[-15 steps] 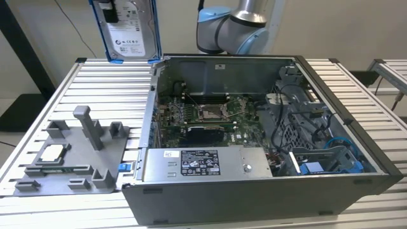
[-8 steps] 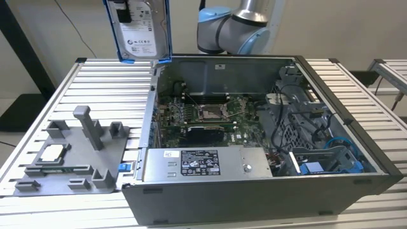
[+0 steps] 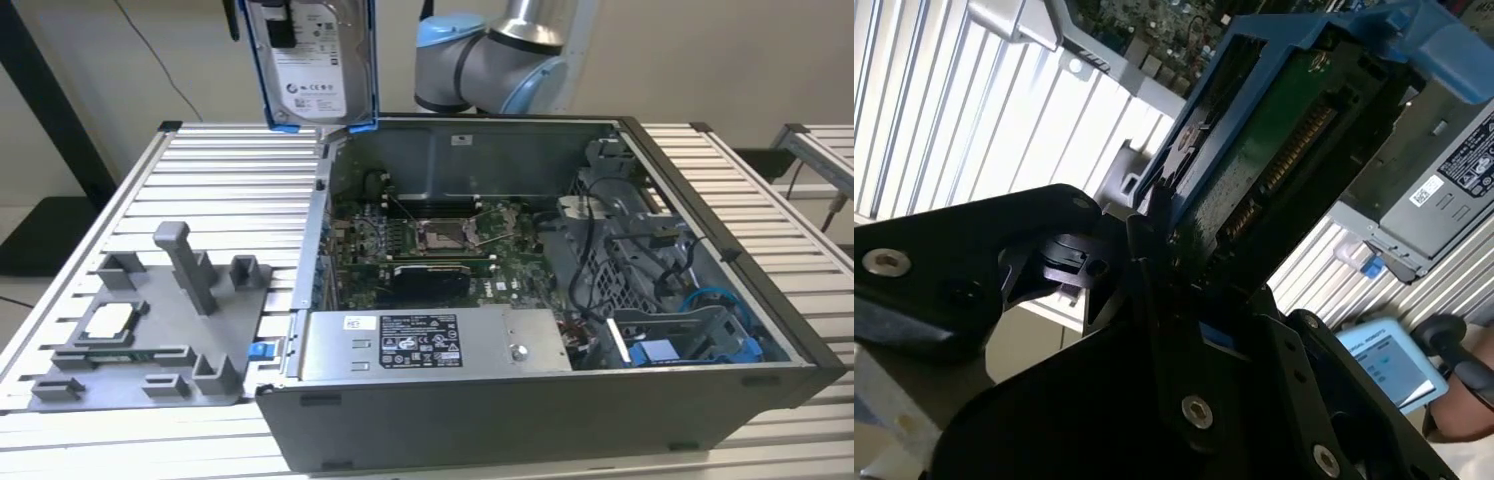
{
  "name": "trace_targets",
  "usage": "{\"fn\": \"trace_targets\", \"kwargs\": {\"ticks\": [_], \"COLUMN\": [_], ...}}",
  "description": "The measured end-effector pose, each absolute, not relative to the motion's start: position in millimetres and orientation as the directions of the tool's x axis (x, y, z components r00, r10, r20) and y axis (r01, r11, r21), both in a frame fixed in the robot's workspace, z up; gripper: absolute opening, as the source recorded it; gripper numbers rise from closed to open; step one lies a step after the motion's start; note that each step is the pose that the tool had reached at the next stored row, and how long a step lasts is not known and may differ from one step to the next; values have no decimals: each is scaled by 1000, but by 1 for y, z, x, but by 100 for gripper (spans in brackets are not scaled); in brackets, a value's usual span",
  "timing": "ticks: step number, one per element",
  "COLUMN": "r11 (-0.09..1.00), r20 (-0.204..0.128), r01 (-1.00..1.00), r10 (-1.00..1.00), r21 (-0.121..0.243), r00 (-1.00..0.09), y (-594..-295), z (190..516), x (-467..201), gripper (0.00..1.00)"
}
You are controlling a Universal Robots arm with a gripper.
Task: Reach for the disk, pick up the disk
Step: 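Pick up the disk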
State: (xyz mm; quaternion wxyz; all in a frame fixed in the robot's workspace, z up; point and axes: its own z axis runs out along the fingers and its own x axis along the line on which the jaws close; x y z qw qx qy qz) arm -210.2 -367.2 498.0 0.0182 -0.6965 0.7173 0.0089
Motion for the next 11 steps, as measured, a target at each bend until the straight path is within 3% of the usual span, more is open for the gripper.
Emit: {"fn": "trace_targets", "kwargs": {"ticks": [11], "r11": [30], "r20": [-39], "r01": [-999], "r10": [-999], "r21": [-13], "r00": [-29], "y": [-367], "z": [498], "x": [-197], "gripper": [0]}}
